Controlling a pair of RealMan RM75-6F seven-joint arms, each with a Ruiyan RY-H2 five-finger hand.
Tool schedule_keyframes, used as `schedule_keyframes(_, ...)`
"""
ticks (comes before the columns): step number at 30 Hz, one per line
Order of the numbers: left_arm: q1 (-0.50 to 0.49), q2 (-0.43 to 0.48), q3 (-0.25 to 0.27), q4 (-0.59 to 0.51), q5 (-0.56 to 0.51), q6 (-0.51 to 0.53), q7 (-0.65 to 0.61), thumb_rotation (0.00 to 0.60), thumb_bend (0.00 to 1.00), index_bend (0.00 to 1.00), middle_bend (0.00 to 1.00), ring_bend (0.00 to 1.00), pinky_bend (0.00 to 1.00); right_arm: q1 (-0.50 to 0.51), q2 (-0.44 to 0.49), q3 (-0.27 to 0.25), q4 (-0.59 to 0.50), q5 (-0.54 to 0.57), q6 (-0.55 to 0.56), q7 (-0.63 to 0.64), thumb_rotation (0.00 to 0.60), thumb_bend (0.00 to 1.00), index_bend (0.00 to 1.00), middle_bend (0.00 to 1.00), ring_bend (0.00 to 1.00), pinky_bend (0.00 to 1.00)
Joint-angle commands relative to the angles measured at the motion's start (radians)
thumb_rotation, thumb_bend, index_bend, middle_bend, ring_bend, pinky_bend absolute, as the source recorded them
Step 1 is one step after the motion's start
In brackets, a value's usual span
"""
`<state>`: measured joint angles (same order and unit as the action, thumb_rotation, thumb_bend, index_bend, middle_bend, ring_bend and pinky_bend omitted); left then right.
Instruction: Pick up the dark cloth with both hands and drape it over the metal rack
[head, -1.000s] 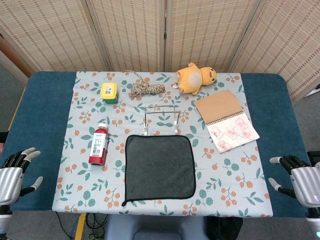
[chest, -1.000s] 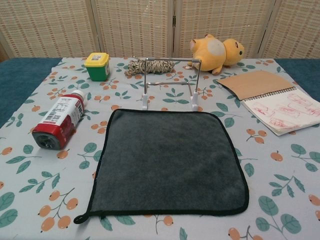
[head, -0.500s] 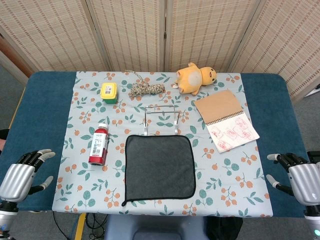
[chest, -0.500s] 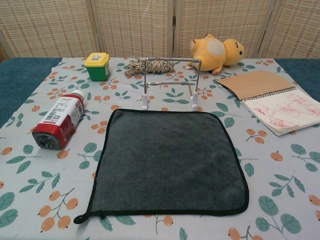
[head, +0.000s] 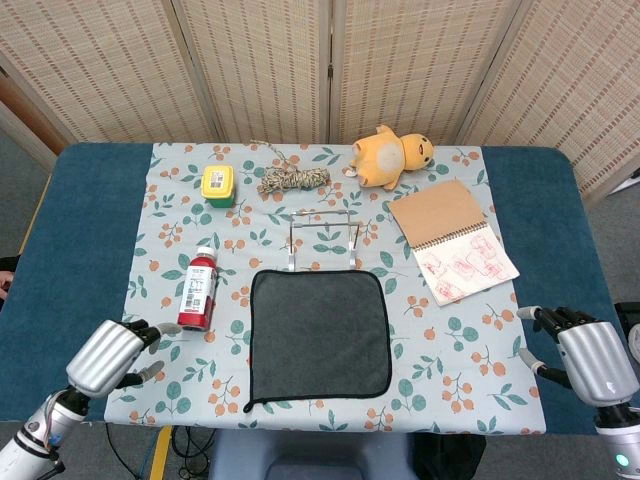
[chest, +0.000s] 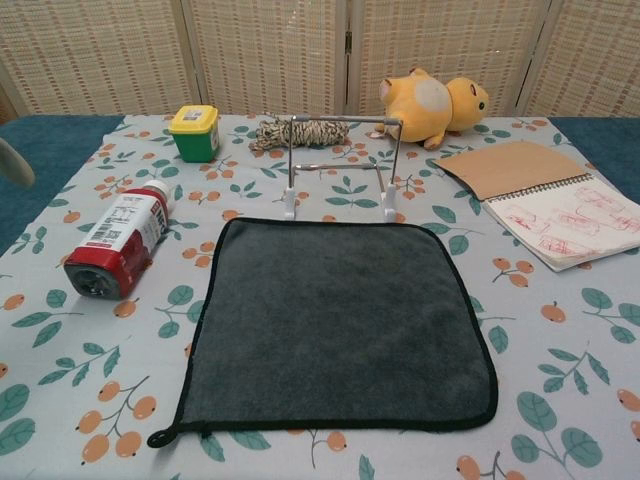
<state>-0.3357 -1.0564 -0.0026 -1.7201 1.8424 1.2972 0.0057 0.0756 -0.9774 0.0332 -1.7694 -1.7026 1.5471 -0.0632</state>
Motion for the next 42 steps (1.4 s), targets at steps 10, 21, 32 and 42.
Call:
schedule_keyframes(10, -0.11, -0.103, 0.022, 0.016, 0.069, -0.104, 0.034, 0.6, 0.26, 0.35, 0.81, 0.73, 0.91, 0.013, 0.003, -0.008, -0.007, -0.001, -0.025, -0.001, 0.6, 0.2, 0.36, 0.56, 0.51, 0.63)
schedule_keyframes(21, -0.193, -0.201, 0.036, 0.036, 0.054, -0.233, 0.116, 0.6, 0.26, 0.33, 0.85, 0.76, 0.92, 0.041, -0.016, -0.032, -0.001, -0.024, -0.085, -0.013, 0.6, 0.2, 0.36, 0.57, 0.53, 0.64)
schedule_keyframes(32, -0.253, -0.311, 0.044, 0.081, 0.02, -0.319, 0.189, 0.6, 0.26, 0.32, 0.87, 0.78, 0.93, 0.061, -0.035, -0.05, 0.006, -0.04, -0.12, -0.014, 0.6, 0.2, 0.36, 0.58, 0.54, 0.64)
schedule_keyframes(42, -0.28, -0.365, 0.056, 0.115, -0.034, -0.378, 0.262, 0.6, 0.26, 0.32, 0.88, 0.79, 0.93, 0.062, -0.043, -0.06, 0.017, -0.034, -0.124, -0.002, 0.6, 0.2, 0.36, 0.58, 0.54, 0.64)
